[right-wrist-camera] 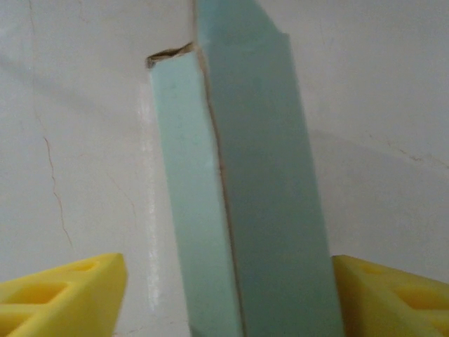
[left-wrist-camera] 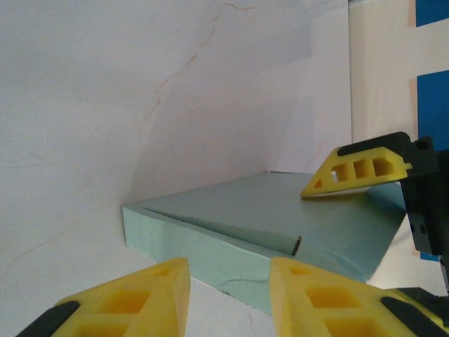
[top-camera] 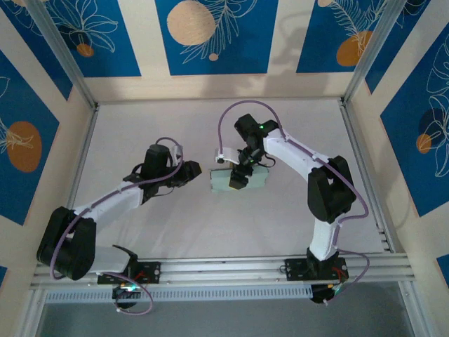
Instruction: Fold the paper box
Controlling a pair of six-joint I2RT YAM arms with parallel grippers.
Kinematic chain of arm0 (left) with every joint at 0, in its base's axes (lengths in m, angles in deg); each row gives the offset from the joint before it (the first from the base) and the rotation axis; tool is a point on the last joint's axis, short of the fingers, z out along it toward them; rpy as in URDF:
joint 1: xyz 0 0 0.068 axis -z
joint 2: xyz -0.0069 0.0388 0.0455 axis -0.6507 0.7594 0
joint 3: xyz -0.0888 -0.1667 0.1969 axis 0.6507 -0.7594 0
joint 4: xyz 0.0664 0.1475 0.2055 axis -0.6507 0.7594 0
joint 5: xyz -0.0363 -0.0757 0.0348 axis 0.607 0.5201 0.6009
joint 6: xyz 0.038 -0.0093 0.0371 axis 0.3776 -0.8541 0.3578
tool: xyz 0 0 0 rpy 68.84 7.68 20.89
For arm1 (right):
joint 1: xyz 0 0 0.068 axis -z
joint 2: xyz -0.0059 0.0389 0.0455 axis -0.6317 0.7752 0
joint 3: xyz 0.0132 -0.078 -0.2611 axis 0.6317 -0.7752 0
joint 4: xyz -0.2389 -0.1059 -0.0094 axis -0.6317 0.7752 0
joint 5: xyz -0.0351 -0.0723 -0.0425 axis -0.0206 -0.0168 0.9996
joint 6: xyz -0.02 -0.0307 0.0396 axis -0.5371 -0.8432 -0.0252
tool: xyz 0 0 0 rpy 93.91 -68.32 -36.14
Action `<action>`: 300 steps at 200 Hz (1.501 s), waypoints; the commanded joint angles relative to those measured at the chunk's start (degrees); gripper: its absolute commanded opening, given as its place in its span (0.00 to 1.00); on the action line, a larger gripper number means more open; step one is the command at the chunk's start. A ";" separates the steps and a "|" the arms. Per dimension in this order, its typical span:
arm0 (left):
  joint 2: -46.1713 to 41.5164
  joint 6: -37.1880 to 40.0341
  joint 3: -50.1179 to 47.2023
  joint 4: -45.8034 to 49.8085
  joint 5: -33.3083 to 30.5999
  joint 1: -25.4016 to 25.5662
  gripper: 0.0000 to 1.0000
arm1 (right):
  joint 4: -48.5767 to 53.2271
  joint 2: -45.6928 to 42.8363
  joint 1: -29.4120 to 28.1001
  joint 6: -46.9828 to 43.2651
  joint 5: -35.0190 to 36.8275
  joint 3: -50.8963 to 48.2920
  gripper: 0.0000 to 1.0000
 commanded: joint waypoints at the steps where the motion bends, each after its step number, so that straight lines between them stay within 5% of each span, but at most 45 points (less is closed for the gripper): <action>1: 1.09 -0.12 -0.19 -1.80 1.67 -0.63 0.35 | 0.49 0.29 -0.31 0.26 -0.94 -0.13 0.69; 58: 1.99 -0.23 0.07 -2.51 2.07 -0.63 0.35 | -0.55 1.65 -0.84 0.06 0.43 -0.14 0.61; 122: 2.06 -0.14 0.40 -2.06 2.05 -1.16 0.35 | -1.37 0.63 -1.23 -0.15 1.59 1.57 0.39; 225: 4.65 -10.76 3.48 -7.41 8.86 -1.13 0.40 | -1.21 -0.91 -3.61 0.72 4.72 1.00 0.37; 300: 2.20 -10.38 5.79 -4.31 10.82 0.94 0.38 | -2.05 0.94 -3.25 0.97 6.15 1.93 0.37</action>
